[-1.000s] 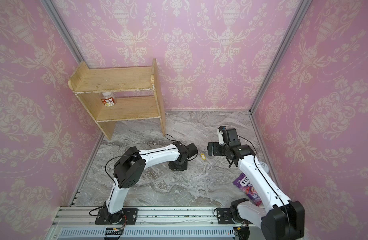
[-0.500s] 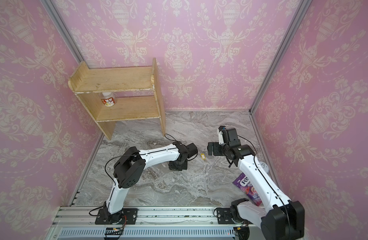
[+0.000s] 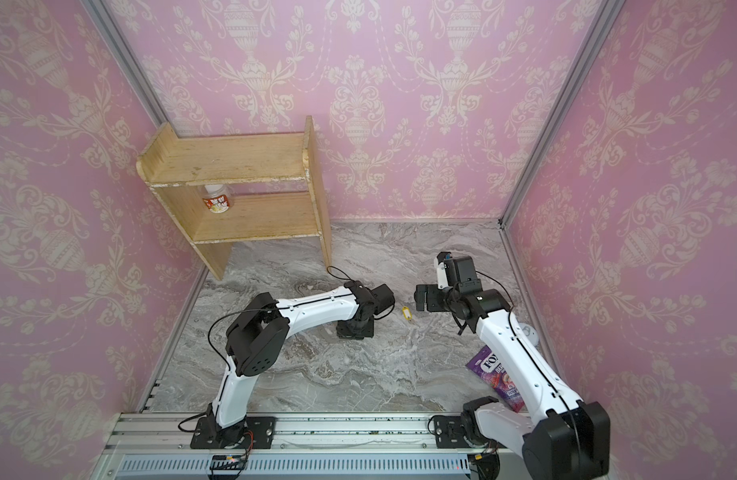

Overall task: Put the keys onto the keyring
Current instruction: 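Lower the left gripper onto the end of the keyring plate and close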

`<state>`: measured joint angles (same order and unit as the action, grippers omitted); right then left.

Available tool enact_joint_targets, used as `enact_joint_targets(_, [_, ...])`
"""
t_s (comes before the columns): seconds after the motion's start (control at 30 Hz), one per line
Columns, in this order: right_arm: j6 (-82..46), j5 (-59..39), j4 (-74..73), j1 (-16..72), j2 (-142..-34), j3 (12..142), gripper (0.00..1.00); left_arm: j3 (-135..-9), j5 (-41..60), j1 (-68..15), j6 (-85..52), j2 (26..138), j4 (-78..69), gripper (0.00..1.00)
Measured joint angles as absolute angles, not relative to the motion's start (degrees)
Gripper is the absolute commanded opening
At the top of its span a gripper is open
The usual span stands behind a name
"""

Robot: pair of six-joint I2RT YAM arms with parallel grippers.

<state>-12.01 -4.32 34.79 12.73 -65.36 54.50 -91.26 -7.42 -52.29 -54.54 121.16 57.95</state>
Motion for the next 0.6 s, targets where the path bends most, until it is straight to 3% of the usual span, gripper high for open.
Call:
enact_joint_targets(0.2, [-12.0,-4.3,34.8,12.7,-65.4,54.5,1.0,-91.3,-6.4,-52.2,-54.5,121.2,57.7,0.26])
enact_joint_targets(0.6, [-11.9,-4.3,34.8,12.7,-65.4,54.5,1.0,-92.2,-6.4,-51.4,-54.4,121.2,57.5,0.19])
